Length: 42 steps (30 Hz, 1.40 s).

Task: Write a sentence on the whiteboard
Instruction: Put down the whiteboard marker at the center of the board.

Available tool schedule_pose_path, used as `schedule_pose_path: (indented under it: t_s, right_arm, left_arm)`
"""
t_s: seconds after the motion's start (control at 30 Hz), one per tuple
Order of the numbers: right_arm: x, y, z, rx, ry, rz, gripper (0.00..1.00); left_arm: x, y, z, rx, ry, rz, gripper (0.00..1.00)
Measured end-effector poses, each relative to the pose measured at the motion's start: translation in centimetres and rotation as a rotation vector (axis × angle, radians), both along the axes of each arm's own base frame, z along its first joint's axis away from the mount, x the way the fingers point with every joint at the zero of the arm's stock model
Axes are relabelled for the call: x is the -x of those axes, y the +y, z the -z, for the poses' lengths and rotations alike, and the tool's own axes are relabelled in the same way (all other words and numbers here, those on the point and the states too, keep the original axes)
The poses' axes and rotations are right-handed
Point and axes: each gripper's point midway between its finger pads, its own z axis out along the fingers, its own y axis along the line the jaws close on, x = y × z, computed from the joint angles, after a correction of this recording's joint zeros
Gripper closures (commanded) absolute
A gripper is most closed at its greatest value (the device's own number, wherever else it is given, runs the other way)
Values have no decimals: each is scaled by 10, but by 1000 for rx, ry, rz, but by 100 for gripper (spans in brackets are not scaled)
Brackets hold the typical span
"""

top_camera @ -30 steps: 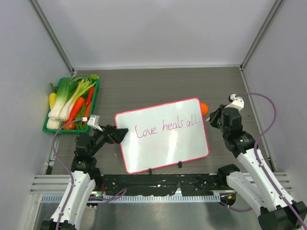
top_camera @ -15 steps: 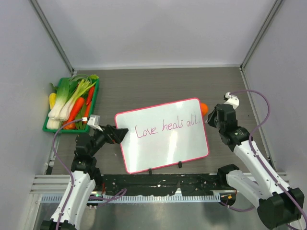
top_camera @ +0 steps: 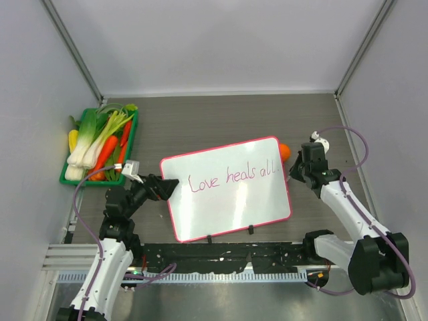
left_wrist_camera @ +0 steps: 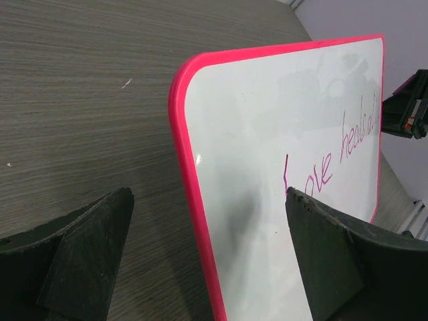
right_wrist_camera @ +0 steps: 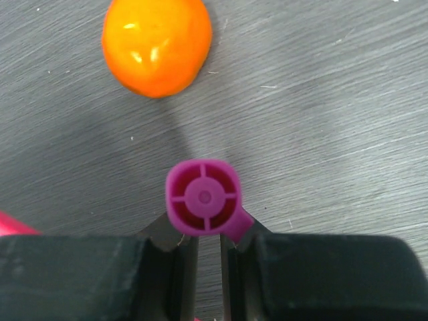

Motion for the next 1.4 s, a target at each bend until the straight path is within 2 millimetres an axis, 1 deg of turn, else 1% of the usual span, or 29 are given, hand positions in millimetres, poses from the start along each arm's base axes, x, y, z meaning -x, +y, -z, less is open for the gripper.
schedule_pose_path:
  t_s: [0.27,0.4,0.5,0.63,0.73,0.77,0.83,0.9,1.03,1.07,1.4]
  right_arm:
    - [6,-15,18,-161,48,58,99]
    - [8,-17,23,-245,59,74,99]
    - [7,-15,31,-313,78,73,99]
    - [11,-9,45,-405,124,69,88]
    - [13,-9,51,-473,140,75,69]
    - [14,-9,53,-497,142,81,67]
    - [15,-11,55,-536,142,91,58]
    - [16,-12,55,-568,139,99,54]
    - [17,-12,55,-593,132,99,53]
    - [17,-12,55,-593,128,97,41]
    - [12,-13,40,-582,70,79,38]
  left_arm:
    - [0,0,0,0,0,0,0]
    - [0,0,0,0,0,0,0]
    - [0,0,0,0,0,0,0]
    - [0,0,0,0,0,0,0]
    - [0,0,0,0,-1,1,1]
    - [0,0,0,0,-1,1,0]
    - [0,0,0,0,0,1,0]
    - [0,0,0,0,0,1,0]
    - [0,0,0,1,-1,1,0]
    - [0,0,0,1,-1,1,1]
    - [1,0,-5,2,-21,2,0]
